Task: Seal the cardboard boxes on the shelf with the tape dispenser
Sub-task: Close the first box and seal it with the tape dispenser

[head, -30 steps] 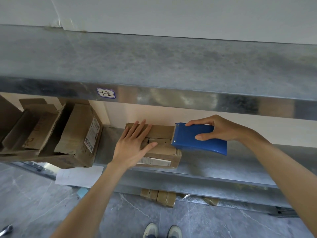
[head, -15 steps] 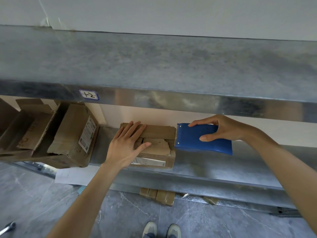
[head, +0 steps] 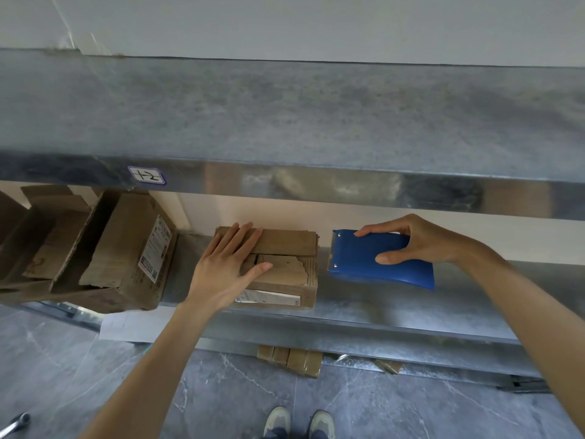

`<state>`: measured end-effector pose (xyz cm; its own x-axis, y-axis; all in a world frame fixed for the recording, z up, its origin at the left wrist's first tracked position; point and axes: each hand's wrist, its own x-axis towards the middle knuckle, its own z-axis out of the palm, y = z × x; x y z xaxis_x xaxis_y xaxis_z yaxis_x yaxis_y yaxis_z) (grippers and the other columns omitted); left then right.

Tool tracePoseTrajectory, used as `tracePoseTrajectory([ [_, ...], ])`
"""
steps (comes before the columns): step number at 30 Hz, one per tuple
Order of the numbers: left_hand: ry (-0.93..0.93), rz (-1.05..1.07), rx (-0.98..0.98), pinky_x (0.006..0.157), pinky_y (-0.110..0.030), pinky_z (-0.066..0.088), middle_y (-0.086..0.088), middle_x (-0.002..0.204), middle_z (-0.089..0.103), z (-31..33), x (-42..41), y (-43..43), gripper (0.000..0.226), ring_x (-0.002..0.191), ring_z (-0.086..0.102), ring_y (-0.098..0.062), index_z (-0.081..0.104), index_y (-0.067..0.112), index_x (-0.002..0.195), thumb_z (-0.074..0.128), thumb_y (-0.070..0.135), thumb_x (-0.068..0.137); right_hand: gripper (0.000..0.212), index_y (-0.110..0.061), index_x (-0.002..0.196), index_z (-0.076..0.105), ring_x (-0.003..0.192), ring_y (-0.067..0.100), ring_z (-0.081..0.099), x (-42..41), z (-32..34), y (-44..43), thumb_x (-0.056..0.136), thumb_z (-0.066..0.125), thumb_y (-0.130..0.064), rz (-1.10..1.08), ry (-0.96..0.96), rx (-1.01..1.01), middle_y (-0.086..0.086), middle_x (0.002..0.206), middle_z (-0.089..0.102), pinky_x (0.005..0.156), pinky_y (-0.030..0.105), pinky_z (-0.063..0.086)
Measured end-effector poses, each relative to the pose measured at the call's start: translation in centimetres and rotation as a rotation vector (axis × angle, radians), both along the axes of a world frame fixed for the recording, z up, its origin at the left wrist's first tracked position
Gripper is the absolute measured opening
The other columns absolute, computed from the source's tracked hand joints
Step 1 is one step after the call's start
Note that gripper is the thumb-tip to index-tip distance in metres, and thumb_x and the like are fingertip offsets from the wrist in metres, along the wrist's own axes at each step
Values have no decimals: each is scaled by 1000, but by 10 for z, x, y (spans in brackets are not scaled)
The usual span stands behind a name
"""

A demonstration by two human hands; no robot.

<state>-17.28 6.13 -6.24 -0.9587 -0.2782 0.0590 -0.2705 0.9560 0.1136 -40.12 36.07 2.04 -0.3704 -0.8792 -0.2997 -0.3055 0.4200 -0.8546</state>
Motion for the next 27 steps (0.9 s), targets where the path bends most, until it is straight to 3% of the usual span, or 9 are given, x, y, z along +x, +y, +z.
tracePoseTrajectory([
  [7, -12, 6, -4, 125, -34, 6, 11, 165, 11, 0, 0, -1, 89, 153, 5, -13, 14, 33, 159, -2, 84, 87, 47, -57, 109, 68, 114, -8, 58, -5, 3, 9, 69, 79, -36, 3, 3, 16, -39, 122, 58, 87, 14, 49],
  [19, -11, 2, -6, 124, -35, 5, 11, 165, 7, -2, 0, -2, 87, 153, 3, -12, 10, 34, 159, -1, 83, 87, 45, -51, 113, 69, 109, -6, 61, -9, -7, 11, 72, 82, -36, -11, 51, 92, -31, 123, 62, 88, 16, 51],
  [25, -33, 33, -18, 122, -52, -5, 16, 163, -2, 0, 0, 0, 86, 151, -4, -9, 6, 40, 157, -3, 85, 85, 43, -56, 112, 67, 115, -9, 56, -2, -13, -6, 74, 82, -44, 13, 119, 149, -34, 127, 57, 101, 23, 48],
  [27, -27, 45, 20, 123, -55, 7, 18, 163, -2, 1, 0, 1, 85, 150, -5, -7, 6, 42, 157, 0, 86, 84, 43, -53, 115, 67, 115, -7, 56, 4, -15, -14, 77, 82, -43, 13, 143, 163, -33, 128, 57, 103, 27, 48],
])
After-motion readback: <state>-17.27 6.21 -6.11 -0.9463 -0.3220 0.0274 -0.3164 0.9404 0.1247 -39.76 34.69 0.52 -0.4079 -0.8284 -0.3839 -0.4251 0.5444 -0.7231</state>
